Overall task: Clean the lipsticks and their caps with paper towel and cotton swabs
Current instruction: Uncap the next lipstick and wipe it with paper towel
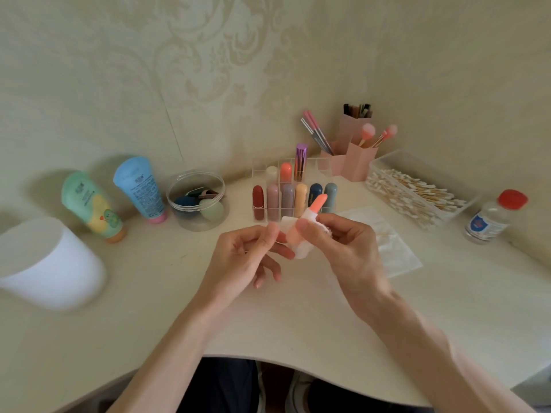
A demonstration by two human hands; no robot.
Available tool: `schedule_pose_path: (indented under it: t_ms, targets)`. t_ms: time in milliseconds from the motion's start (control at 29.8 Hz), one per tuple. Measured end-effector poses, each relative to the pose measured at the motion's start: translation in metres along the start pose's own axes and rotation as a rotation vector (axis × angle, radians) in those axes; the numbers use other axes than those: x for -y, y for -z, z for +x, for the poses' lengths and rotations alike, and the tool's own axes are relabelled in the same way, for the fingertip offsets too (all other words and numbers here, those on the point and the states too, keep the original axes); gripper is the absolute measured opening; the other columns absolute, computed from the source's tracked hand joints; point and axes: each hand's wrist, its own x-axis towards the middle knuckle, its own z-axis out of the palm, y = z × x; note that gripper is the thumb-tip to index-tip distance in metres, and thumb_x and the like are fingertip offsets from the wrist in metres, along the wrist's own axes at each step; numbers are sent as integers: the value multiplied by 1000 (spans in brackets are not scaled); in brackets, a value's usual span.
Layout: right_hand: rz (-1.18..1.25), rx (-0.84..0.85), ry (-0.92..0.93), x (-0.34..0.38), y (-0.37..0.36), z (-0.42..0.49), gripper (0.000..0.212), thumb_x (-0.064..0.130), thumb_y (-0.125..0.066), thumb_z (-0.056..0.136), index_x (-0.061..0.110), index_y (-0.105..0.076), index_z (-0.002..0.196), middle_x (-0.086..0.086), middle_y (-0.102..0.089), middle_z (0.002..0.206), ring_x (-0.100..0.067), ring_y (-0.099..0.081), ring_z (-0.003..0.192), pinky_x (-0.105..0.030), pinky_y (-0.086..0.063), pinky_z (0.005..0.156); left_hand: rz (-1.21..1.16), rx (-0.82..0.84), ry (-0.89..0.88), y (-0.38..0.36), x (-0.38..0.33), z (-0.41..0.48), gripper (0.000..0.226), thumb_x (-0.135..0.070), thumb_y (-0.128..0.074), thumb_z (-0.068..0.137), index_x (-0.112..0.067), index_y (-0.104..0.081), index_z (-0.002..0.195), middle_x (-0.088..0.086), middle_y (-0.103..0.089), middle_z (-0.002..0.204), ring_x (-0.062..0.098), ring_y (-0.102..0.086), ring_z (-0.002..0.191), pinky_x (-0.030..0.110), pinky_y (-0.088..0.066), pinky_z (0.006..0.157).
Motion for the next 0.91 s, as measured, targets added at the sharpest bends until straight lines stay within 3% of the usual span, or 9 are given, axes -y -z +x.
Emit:
schedule_pose_path:
  t_ms: [335,503,637,804,905]
  targets:
    - [-6,22,129,-3,-3,-2,18,19,-81,86,2,-81,93,-7,-79,82,-11,-70,75,-20,-52,74,-180,129,208,3,-9,2,30,-38,-69,87,-12,-82,94,13,-79,105,14,-63,59,16,-31,42]
    - [-38,20,153,-7,-3,0,20,22,-80,89,4,-81,96,-13,-80,88,-27,-77,86,-38,-59,87,-250,108,203,-1,-5,8,24,-35,-76,76,-14,-84,85,13,-79,95,10,-61,65,17,-43,52]
    - [-11,24,112,-8,-1,0,19,19,-77,92,3,-81,101,-13,-80,93,-20,-75,90,-24,-56,85,-232,-28,124,-6,-1,9,24,-26,-83,74,-9,-84,91,14,-79,91,14,-69,70,20,-57,67]
    - [-14,14,32,-12,1,2,29,31,-80,88,3,-80,98,-18,-79,95,-37,-73,99,-42,-57,93,-123,-113,-12,-11,3,7,19,-9,-85,77,-1,-80,94,15,-78,80,17,-71,66,22,-58,66]
    - [6,-1,10,-14,1,3,35,34,-81,85,0,-77,94,-20,-78,91,-33,-74,91,-39,-58,89,-107,-121,-35,-12,4,6,21,-9,-86,78,-1,-79,96,14,-79,83,19,-75,71,23,-59,69]
